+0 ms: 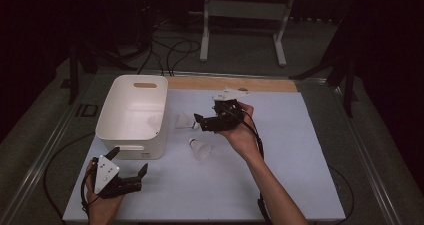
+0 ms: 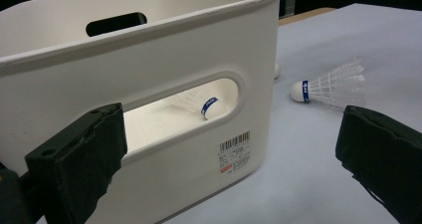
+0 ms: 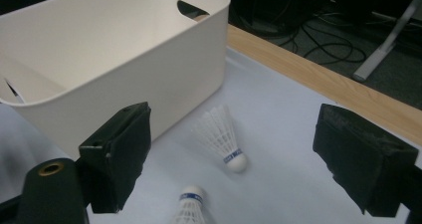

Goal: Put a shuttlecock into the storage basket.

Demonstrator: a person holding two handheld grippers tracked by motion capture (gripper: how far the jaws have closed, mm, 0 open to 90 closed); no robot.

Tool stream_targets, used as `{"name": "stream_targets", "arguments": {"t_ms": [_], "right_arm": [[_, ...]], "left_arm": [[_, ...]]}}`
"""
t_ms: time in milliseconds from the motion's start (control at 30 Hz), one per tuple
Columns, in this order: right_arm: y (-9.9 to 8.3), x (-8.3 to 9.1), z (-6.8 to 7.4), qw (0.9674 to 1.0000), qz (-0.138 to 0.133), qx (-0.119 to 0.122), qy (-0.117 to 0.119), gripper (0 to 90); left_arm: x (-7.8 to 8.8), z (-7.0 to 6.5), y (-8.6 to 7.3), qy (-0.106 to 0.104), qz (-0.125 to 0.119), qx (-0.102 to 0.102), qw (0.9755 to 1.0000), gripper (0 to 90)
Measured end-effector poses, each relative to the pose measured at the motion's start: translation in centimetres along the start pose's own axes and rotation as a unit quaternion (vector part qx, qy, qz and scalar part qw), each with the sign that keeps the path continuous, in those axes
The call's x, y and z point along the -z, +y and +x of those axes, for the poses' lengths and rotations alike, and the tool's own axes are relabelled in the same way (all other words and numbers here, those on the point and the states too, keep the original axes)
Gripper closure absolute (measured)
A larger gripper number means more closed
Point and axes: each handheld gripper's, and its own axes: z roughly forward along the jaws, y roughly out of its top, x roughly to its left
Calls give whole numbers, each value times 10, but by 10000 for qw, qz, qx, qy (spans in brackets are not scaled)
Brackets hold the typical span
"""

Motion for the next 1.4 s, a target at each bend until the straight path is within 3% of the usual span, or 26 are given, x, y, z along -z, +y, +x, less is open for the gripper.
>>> {"name": "stream_targets", "arguments": {"t_ms": [767,1400], "right_arm": [[-23,5,-9,9998,141,-30,-115,156],[-46,0,-12,9989,443,-26,-168,163]], "left_arm": [[0,0,0,-6,5,4,10000,2],[0,0,0,-6,1,-2,10000,2]]}}
